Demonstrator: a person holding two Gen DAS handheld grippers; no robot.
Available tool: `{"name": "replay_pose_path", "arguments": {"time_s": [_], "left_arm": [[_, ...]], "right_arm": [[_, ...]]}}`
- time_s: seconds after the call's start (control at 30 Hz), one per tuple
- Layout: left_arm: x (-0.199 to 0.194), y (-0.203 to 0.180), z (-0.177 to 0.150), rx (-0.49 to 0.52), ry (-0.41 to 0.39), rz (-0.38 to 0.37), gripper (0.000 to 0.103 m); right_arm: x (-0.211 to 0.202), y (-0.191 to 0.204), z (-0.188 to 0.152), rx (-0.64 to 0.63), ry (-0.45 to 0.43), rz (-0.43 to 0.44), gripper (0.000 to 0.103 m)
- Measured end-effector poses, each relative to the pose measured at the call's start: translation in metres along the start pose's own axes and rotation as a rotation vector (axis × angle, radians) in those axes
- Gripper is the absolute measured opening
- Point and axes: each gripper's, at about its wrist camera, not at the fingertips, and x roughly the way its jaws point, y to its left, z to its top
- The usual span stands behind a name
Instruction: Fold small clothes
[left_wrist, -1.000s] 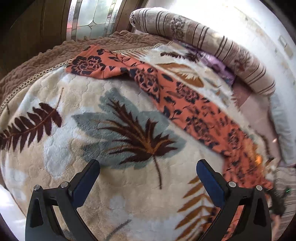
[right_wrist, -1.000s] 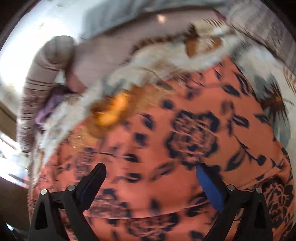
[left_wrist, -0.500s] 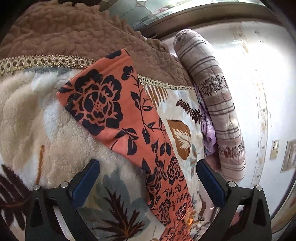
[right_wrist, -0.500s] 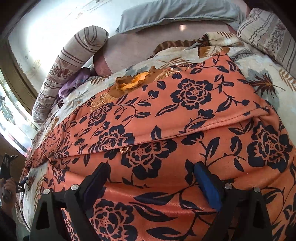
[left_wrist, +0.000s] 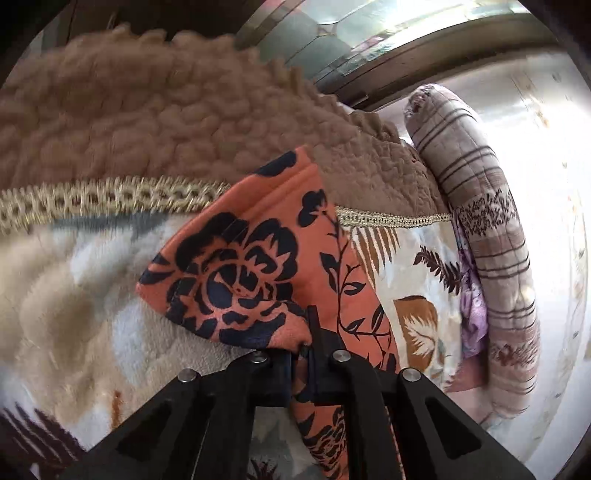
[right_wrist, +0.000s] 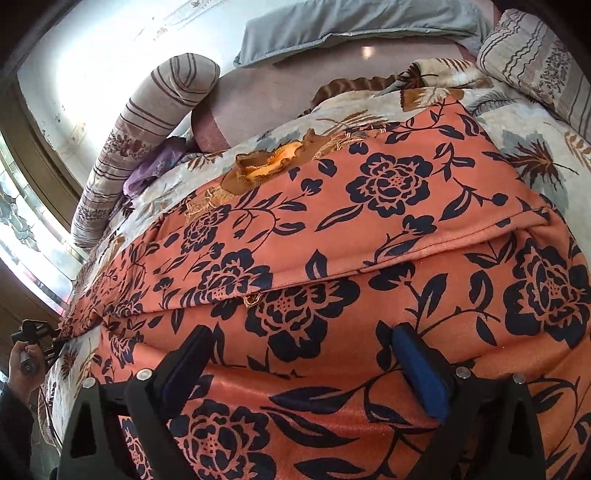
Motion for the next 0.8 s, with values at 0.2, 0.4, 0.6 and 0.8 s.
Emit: {"name": "replay_pose_path", "arguments": {"time_s": [0.2, 0.4, 0.6, 0.8], "left_arm": [[-0.091, -0.143, -0.080, 0.555, -0.238, -0.121, 0.005], [-0.135, -0.277, -0.262, 0.952, -0.129, -0.461, 0.006], [-0.072, -0.315, -0.437, 1.207, 0.218, -0.452, 0.069], [-0.014, -0.238, -0.423, 1.198, 0.281, -0.145, 0.082]], "right_arm": [[0.000, -0.006, -0.001, 0.029, -0.016, 0.039, 0.099], [-0.004, -0.014, -0.001, 0.067, -0.036, 0.092, 0.099], [-0.006, -0.016, -0.001, 0.085, -0.042, 0.116, 0.099], [-0.014, -0.022, 0.002, 0.122, -0.037, 0.150, 0.099]]}}
